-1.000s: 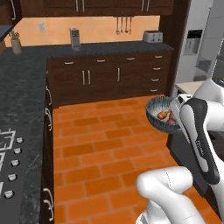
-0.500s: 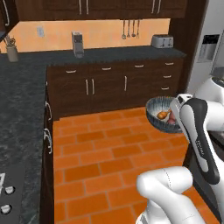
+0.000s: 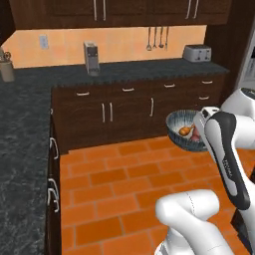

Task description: Pick the chicken drumstick and potato from their plates and place them in the bowl. Then put the bowl in the fridge.

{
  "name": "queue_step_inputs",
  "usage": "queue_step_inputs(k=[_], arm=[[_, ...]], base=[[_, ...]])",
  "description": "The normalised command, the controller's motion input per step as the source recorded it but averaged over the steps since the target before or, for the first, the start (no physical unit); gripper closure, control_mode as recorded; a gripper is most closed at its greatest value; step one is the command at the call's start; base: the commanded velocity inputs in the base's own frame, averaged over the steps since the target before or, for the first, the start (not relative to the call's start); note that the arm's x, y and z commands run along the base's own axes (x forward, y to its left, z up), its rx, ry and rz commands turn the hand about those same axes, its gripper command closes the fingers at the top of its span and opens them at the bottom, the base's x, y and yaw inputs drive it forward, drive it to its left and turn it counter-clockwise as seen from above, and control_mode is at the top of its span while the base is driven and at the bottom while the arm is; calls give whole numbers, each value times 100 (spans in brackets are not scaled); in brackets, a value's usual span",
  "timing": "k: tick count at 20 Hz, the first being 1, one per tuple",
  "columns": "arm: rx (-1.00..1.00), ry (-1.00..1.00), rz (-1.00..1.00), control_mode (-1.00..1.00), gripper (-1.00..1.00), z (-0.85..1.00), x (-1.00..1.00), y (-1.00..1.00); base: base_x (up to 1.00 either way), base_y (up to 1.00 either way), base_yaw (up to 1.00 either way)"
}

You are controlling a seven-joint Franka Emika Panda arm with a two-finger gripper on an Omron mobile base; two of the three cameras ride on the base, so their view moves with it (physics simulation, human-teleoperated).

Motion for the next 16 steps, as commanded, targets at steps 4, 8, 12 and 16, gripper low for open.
queue_step_inputs(k=[4, 8, 12, 16], arm=[[0, 0, 0, 100, 100, 0, 0, 0], [0, 0, 0, 100, 100, 0, 0, 0], [0, 0, 0, 100, 100, 0, 0, 0], [0, 0, 0, 100, 100, 0, 0, 0]], base=[[90, 0, -1], [89, -1, -9], [87, -2, -43], [43, 0, -78]])
